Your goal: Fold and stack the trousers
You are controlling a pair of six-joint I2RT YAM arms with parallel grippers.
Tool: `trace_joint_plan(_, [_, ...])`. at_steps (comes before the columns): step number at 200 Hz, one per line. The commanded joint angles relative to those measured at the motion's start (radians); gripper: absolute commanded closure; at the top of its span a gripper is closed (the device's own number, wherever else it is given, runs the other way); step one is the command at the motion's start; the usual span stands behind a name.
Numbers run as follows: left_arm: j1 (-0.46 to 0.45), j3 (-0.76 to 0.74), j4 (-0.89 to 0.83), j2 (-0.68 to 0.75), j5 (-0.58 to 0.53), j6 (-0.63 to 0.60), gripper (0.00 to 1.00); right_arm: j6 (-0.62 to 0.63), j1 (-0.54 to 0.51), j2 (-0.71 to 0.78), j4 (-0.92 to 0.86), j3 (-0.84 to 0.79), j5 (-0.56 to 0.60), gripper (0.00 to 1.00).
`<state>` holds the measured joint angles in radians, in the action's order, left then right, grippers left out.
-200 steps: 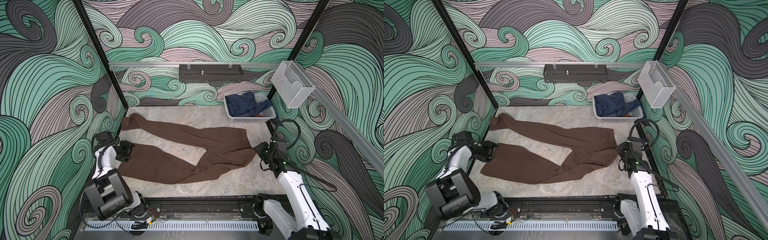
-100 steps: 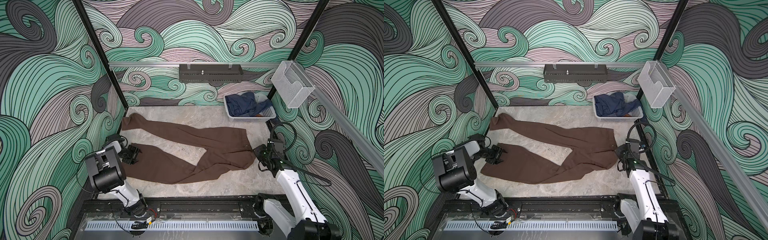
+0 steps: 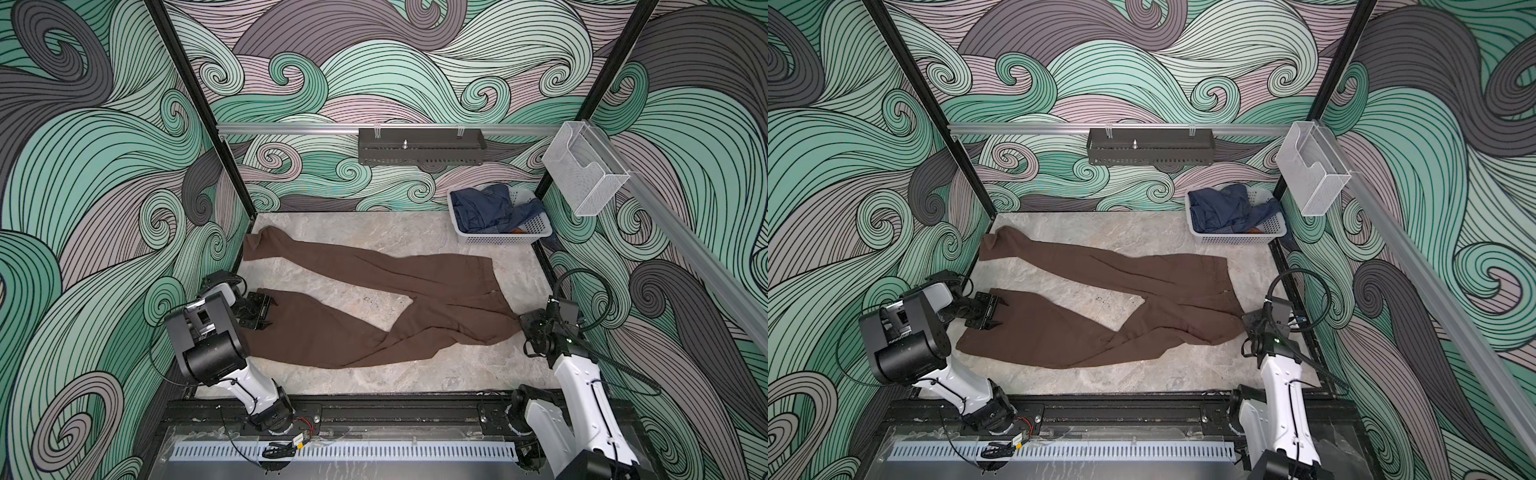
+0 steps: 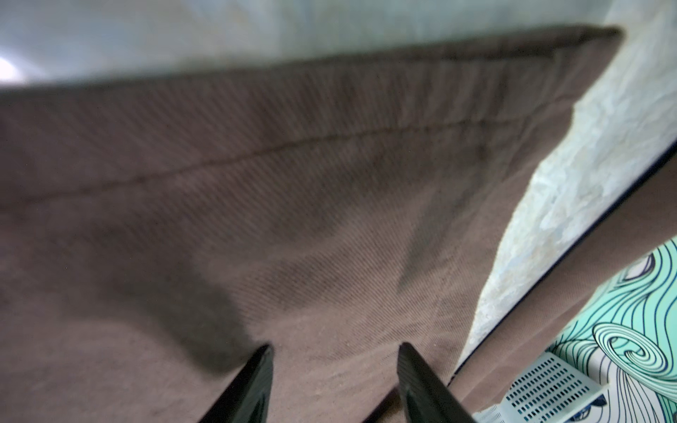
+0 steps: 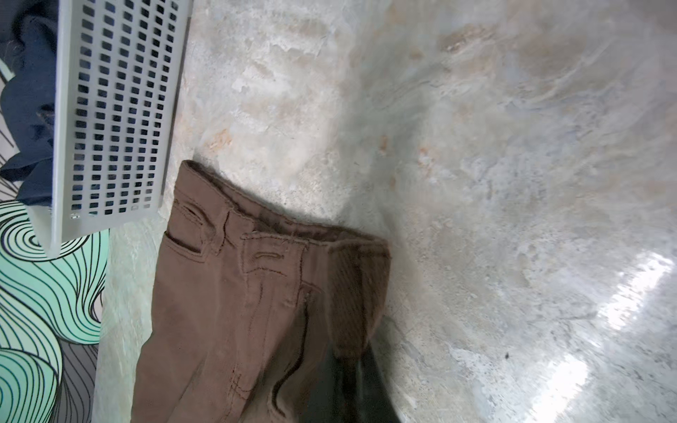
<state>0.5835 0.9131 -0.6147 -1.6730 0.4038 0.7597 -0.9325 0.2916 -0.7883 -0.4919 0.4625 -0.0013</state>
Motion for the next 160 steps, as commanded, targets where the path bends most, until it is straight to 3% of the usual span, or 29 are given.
trace_joint_plan(1, [0.065, -0.021, -0.086, -0.026, -0.16, -0.059, 0.41, -0.008, 0.02, 0.012, -0.065, -0.013, 0.021, 0.96])
trace_joint_plan(19, [0.109, 0.013, -0.132, 0.013, -0.152, -0.096, 0.41, -0.004, 0.027, 0.023, -0.086, -0.007, 0.007, 0.81])
trace_joint_plan(36, [0.135, 0.049, -0.177, 0.046, -0.134, -0.135, 0.41, 0.007, 0.027, 0.03, -0.097, 0.006, -0.036, 0.53])
trace_joint_plan(51, [0.137, 0.073, -0.208, 0.074, -0.104, -0.158, 0.41, 0.024, 0.027, 0.042, -0.133, 0.033, -0.074, 0.36])
trace_joint_plan(81, [0.113, 0.076, -0.214, 0.141, -0.041, -0.149, 0.39, 0.047, 0.021, 0.099, -0.248, 0.11, -0.097, 0.19])
trace_joint_plan(106, [0.004, 0.064, -0.193, 0.192, -0.046, -0.121, 0.36, 0.028, -0.035, 0.091, -0.245, 0.148, -0.134, 0.21])
trace_joint_plan(131, [-0.125, 0.018, -0.117, 0.164, -0.04, -0.057, 0.4, -0.032, -0.192, -0.02, -0.077, 0.145, -0.134, 0.37])
trace_joint_plan(160, [-0.154, -0.026, -0.057, 0.083, -0.026, -0.034, 0.45, -0.029, -0.332, -0.262, 0.089, 0.219, -0.166, 0.59])
